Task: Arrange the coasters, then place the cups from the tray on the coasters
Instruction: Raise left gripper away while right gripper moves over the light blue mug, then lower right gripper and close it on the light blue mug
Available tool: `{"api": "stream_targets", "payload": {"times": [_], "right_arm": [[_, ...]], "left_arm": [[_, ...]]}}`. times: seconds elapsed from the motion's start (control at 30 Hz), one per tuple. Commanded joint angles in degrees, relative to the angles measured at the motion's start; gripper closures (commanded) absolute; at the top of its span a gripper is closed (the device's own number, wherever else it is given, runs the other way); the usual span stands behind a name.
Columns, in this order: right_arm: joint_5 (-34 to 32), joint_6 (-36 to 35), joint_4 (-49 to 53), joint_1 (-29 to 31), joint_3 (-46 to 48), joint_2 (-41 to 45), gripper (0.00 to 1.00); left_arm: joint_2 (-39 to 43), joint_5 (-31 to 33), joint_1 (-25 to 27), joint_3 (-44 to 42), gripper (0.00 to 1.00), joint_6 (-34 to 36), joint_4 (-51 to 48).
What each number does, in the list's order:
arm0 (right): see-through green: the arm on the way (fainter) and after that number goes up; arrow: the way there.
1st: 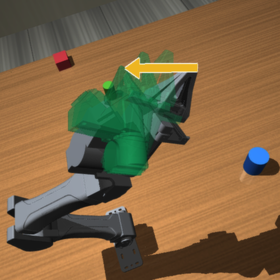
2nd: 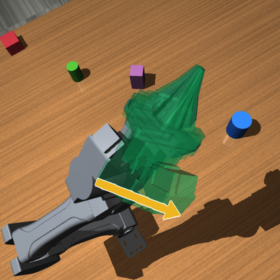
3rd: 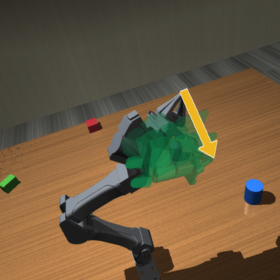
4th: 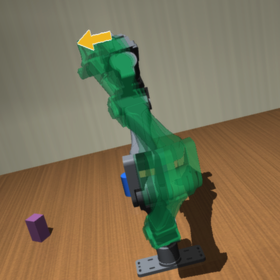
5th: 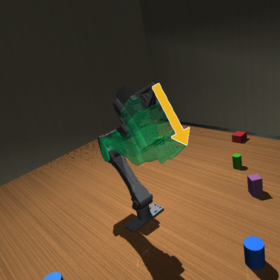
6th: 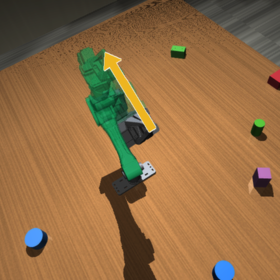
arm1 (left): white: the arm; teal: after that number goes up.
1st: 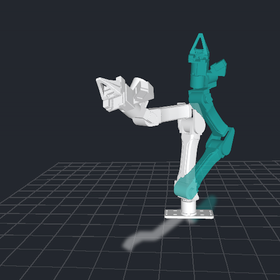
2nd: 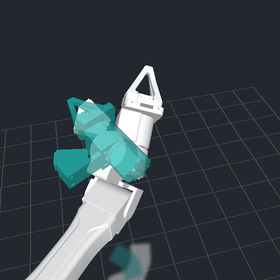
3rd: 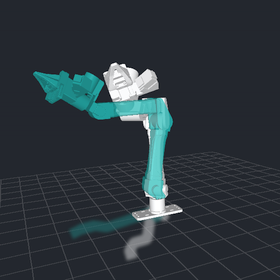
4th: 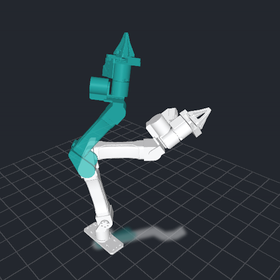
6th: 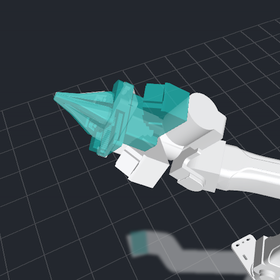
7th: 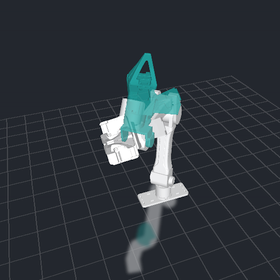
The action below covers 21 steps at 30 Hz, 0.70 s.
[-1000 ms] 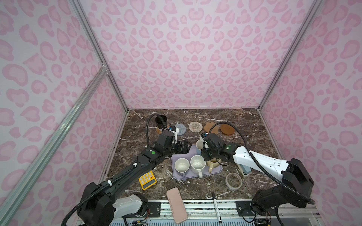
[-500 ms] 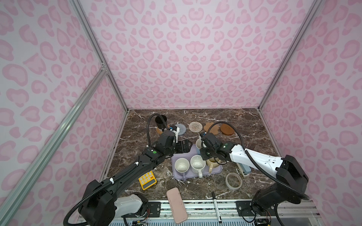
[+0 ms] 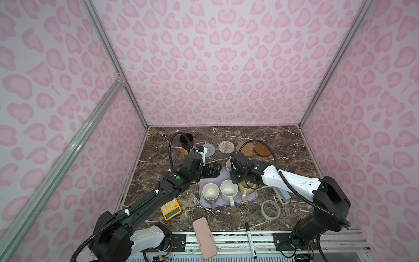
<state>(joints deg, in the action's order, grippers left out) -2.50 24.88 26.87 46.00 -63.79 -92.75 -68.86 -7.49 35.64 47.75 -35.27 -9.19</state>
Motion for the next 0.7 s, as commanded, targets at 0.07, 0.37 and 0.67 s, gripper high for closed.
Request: {"api": "stream_targets", "payload": {"times": [0.07,0.37,0.67], "right_arm": [[-1.34,0.33,0.72,-0.2,-1.18,-1.84,0.75],[-1.48,0.08,0.61,-0.73,-1.79,-3.57,0.72],[-1.49,-0.54,-0.19,-1.35,-3.01,-3.23,0.84]], "left_arm": [[0.16,0.38,0.05,-0.24,0.03,0.38,1.8],[-0.21,0.29,0.13,-0.63,0.03,0.2,2.77],[1.7,3.87,0.13,-1.36,0.03,0.02,1.02]]}}
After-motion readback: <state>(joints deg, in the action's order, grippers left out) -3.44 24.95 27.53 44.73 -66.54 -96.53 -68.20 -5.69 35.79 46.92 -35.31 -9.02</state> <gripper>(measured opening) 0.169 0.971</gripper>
